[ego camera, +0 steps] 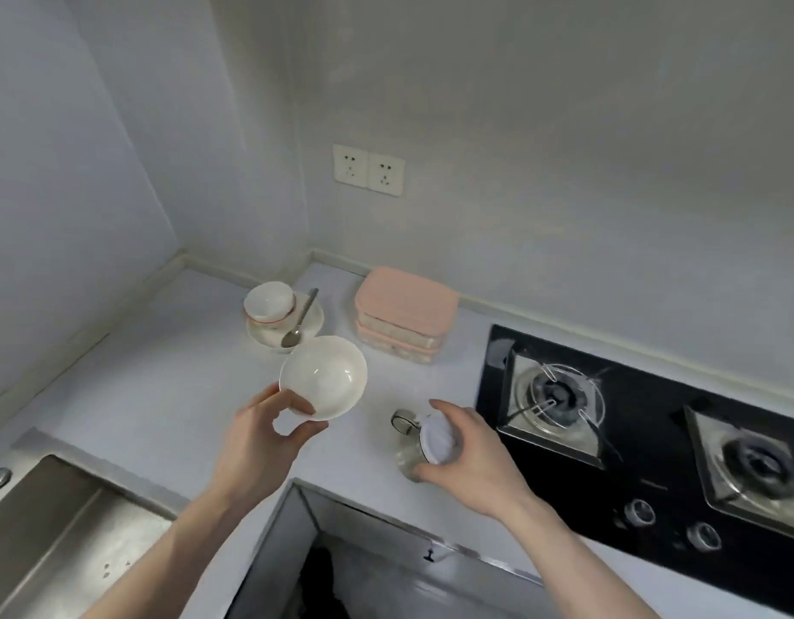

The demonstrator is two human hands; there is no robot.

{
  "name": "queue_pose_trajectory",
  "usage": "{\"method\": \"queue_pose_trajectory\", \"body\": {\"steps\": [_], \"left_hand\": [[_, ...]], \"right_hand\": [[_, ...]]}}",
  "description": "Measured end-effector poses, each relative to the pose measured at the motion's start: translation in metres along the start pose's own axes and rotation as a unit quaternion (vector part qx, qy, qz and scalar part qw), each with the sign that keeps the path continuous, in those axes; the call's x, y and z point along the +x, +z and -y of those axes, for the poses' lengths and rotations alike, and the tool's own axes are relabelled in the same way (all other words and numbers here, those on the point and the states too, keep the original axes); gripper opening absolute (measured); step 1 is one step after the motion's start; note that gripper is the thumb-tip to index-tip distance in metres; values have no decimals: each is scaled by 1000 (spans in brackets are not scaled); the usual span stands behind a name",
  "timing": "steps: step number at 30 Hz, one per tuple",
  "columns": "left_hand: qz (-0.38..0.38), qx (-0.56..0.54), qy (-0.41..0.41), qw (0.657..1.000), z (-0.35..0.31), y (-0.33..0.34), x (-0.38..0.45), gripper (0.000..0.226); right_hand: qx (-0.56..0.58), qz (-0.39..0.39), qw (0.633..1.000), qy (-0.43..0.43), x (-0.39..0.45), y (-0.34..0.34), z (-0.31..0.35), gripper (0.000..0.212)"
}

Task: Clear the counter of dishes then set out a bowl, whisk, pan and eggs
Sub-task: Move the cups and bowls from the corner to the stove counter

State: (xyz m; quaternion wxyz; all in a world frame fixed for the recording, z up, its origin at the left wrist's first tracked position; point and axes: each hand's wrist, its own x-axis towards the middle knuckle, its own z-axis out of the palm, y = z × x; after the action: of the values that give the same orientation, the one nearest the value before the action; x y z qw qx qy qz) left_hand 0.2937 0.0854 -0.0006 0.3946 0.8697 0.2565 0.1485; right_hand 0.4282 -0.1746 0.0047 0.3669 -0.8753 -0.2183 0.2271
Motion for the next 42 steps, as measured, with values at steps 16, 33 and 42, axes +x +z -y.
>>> {"method": "queue_pose_trajectory", "body": {"steps": [16,33,42], "left_hand": [[253,-81,164,950,-246,209,-145,22],[397,-64,227,887,-392,418,-190,23],[398,17,223,890,-462,544,-170,17]], "right_hand": [[87,-327,925,171,-313,-171,-188,90],[99,-417,848,311,-417,-275,-337,90],[67,-391,847,354,-412,-355,-417,84]]}}
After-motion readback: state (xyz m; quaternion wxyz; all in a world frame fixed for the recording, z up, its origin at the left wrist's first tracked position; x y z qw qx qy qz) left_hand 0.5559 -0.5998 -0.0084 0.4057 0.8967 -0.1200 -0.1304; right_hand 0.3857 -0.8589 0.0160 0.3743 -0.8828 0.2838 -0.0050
